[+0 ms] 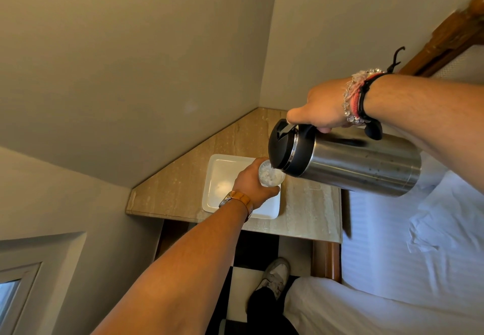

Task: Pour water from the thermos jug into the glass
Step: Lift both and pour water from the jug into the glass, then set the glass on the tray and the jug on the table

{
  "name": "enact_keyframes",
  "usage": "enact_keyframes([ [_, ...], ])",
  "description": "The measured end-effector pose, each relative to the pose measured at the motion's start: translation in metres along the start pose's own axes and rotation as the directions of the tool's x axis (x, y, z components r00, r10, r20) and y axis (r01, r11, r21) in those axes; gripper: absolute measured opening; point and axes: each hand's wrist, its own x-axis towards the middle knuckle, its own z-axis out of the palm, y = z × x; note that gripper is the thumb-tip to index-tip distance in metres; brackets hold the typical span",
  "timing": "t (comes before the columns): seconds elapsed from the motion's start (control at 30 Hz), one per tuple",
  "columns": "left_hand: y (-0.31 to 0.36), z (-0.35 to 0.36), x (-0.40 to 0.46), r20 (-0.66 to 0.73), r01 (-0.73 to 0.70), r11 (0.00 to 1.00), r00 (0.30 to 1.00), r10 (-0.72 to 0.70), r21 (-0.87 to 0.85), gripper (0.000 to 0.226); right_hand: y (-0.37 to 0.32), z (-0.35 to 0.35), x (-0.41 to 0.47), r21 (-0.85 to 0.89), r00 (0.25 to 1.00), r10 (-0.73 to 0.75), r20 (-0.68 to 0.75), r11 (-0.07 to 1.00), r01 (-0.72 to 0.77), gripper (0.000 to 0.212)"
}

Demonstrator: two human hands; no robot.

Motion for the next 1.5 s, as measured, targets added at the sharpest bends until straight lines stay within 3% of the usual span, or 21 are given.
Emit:
enact_keyframes([
  [0.13,0.001,-0.002,-0.001,-0.018,0.015,1.000,1.000,-0.015,-0.008,0.068,-0.001,0.002,-0.002,-0.035,1.000,0.005,-0.012,0.999,-0.005,0.068],
  [0.4,0.005,-0.003,-0.004,-0.022,0.025,1.000,0.999,-0.025,0.004,0.064,0.010,0.014,0.002,0.136,0.993,0.004,-0.117,0.991,0.012,0.074],
  [0.57,0.007,-0.004,-0.004,-0.031,0.042,0.999,0.999,-0.042,-0.013,0.065,0.013,0.024,0.001,0.143,0.993,-0.017,-0.115,0.989,0.033,0.084],
  [0.83,0.010,-0.009,-0.001,-0.056,0.055,0.998,0.997,-0.057,-0.034,0.067,0.029,0.044,-0.012,0.281,0.983,-0.070,-0.172,0.953,0.117,0.078],
  [1.03,0.006,-0.012,0.002,-0.054,0.040,0.999,0.998,-0.041,-0.020,0.075,0.061,0.088,-0.024,0.394,0.920,-0.096,-0.379,0.883,0.254,0.090],
  [1.17,0.000,-0.013,0.004,-0.081,-0.038,0.999,0.996,0.040,0.033,0.076,0.081,0.140,-0.032,0.526,0.816,0.045,-0.577,0.784,0.329,0.098],
  [1.23,-0.008,-0.012,0.006,-0.084,-0.033,0.999,0.996,0.036,0.036,0.077,0.085,0.166,-0.035,0.604,0.780,0.148,-0.608,0.723,0.334,0.085],
  [1.33,-0.022,-0.008,0.007,-0.109,-0.005,0.999,0.994,0.011,0.052,0.077,0.088,0.197,-0.035,0.714,0.739,0.312,-0.597,0.626,0.313,0.047],
  [1.43,-0.039,-0.005,0.008,-0.116,-0.023,0.989,0.992,0.040,0.145,0.076,0.087,0.232,-0.030,0.806,0.716,0.461,-0.525,0.540,0.243,0.066],
  [1.5,-0.053,-0.001,0.013,-0.095,-0.025,0.993,0.995,0.035,0.111,0.075,0.083,0.256,-0.023,0.868,0.692,0.554,-0.464,0.439,0.230,0.065],
])
